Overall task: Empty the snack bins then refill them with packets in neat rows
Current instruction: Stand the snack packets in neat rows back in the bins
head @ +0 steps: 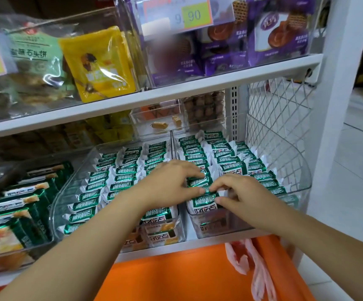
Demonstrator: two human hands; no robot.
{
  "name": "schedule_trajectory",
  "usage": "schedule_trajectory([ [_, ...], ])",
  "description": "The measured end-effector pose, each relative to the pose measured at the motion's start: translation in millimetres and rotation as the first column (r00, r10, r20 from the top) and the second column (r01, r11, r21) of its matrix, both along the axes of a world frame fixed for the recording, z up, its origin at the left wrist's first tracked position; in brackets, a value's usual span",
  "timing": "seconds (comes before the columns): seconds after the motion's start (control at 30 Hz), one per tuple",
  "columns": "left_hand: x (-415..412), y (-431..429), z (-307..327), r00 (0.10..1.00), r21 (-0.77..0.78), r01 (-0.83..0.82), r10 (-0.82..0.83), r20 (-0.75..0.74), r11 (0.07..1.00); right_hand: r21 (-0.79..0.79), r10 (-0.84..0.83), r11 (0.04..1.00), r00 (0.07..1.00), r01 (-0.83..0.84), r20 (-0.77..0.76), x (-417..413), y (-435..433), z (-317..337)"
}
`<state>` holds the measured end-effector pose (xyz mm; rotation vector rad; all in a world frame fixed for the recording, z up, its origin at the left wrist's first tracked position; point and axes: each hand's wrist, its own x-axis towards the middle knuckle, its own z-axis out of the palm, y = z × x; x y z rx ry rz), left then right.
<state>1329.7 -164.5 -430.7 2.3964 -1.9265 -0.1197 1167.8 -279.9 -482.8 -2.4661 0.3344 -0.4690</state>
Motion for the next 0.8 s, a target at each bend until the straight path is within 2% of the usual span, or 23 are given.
schedule_trajectory([
  [0.07, -5, 2, -3, 0.995, 0.092, -0.015, 0.006, 0.101, 0.996, 0.001, -0.052, 0.999, 0.998, 0.052, 0.046, 3, 3, -2],
  [0.2, -12, 1, -4, 0.97, 0.197, -0.031, -0.018, 0.243, 0.98, -0.027, -0.035, 0.999, 0.999, 0.034, -0.008, 5, 0, -1],
  [0.27, -10, 3, -5, 0.971, 0.181, -0.025, -0.019, 0.238, 0.983, 0.0, -0.058, 0.998, 0.998, 0.058, 0.031, 3, -3, 3],
  [0.33, -6, 9, -12, 0.982, 0.076, -0.023, 0.009, 0.19, 0.997, -0.046, -0.137, 0.989, 0.988, 0.14, 0.065, 2, -6, 4],
  [0.47, -5, 21, -34, 0.993, -0.11, -0.081, 0.089, 0.074, 0.991, -0.218, -0.185, 0.965, 0.966, 0.145, -0.179, 9, -4, 3],
  [0.53, -5, 21, -39, 0.993, -0.13, -0.091, 0.1, 0.067, 0.987, -0.242, -0.179, 0.964, 0.938, 0.108, -0.298, 16, -1, 1],
  [0.63, -4, 19, -38, 0.99, -0.132, -0.089, 0.102, 0.094, 0.987, -0.302, -0.158, 0.952, 0.923, 0.048, -0.351, 25, 2, 0],
  [0.7, -3, 18, -34, 0.988, -0.109, -0.086, 0.099, 0.116, 0.99, -0.276, -0.14, 0.96, 0.936, 0.048, -0.324, 25, 1, 3],
  [0.8, -1, 17, -29, 0.989, -0.101, -0.082, 0.093, 0.117, 0.992, -0.06, -0.089, 0.995, 0.978, 0.079, -0.19, 21, -6, 12],
])
